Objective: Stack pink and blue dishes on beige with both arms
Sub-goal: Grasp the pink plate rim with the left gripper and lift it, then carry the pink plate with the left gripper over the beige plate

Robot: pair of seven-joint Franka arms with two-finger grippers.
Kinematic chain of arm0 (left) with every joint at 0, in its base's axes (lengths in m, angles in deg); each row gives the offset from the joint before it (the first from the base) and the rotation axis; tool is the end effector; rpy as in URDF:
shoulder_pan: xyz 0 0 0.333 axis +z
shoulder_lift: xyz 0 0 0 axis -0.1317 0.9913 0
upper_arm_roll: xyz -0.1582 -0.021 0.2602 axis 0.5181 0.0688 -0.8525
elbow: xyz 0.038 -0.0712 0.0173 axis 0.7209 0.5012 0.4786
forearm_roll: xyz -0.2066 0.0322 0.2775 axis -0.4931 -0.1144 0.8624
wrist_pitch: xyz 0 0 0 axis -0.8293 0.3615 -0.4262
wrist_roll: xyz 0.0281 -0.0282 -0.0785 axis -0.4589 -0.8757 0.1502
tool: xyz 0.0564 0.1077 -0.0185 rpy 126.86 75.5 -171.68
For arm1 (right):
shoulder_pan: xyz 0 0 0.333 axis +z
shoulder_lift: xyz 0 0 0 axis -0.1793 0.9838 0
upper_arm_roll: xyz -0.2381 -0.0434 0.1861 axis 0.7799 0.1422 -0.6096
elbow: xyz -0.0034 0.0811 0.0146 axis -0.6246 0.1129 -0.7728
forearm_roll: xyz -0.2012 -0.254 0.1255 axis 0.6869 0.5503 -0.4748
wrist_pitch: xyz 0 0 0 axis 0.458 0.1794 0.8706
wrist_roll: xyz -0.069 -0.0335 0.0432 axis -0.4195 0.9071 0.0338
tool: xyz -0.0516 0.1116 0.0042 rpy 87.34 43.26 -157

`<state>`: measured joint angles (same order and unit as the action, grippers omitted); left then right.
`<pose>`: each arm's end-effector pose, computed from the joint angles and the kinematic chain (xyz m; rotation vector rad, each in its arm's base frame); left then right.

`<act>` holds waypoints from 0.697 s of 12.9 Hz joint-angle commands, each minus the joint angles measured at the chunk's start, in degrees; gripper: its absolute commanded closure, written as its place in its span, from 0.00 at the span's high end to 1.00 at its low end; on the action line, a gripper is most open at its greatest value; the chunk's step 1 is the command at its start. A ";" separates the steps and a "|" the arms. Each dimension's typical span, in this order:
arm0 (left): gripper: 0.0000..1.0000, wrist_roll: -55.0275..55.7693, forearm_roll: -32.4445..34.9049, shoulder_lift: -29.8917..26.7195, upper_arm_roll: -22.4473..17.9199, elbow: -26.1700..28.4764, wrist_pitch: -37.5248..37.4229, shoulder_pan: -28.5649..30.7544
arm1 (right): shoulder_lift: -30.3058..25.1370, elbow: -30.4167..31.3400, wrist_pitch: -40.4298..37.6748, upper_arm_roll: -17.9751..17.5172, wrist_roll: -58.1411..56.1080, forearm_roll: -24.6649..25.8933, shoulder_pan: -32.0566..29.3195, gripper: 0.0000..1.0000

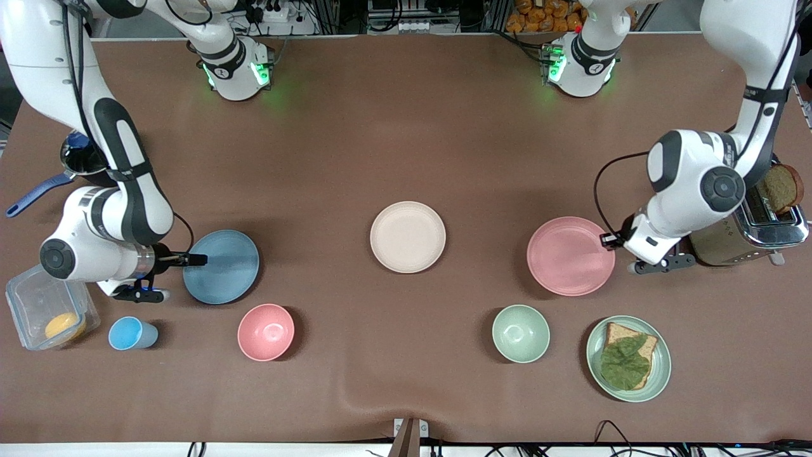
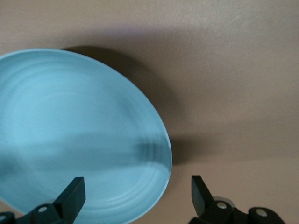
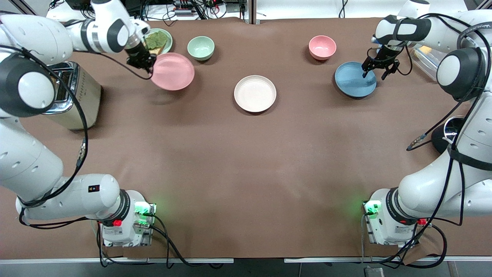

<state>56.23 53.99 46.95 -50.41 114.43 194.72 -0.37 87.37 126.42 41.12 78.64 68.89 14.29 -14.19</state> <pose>0.5446 -0.0778 0.3167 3.0917 0.2504 -0.0268 0.5852 -0.0478 0.2085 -3.0227 0.1342 0.4165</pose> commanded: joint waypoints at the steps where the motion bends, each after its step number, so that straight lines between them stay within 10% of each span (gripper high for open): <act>1: 0.00 10.83 -1.12 -1.20 7.02 -0.74 -3.25 -0.17 | 1.28 -0.12 0.54 -0.74 -1.72 -1.15 -1.24 1.00; 5: 0.00 22.63 -1.12 1.08 14.25 -1.62 -3.08 -2.44 | 2.51 -0.12 2.03 -0.74 -3.58 -1.76 -1.68 1.00; 7: 0.00 26.77 -1.12 1.96 14.25 -2.06 -2.82 -6.74 | 2.51 -0.12 2.03 -0.74 -3.58 -3.34 -1.68 0.24; 9: 0.00 30.03 -1.12 3.80 14.25 -2.77 -2.04 -9.47 | 2.51 0.05 1.94 -0.74 -3.75 -3.34 -1.59 0.13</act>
<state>83.92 53.96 48.49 -36.10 113.55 192.45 -7.86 89.69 126.48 42.77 78.65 66.47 12.23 -14.73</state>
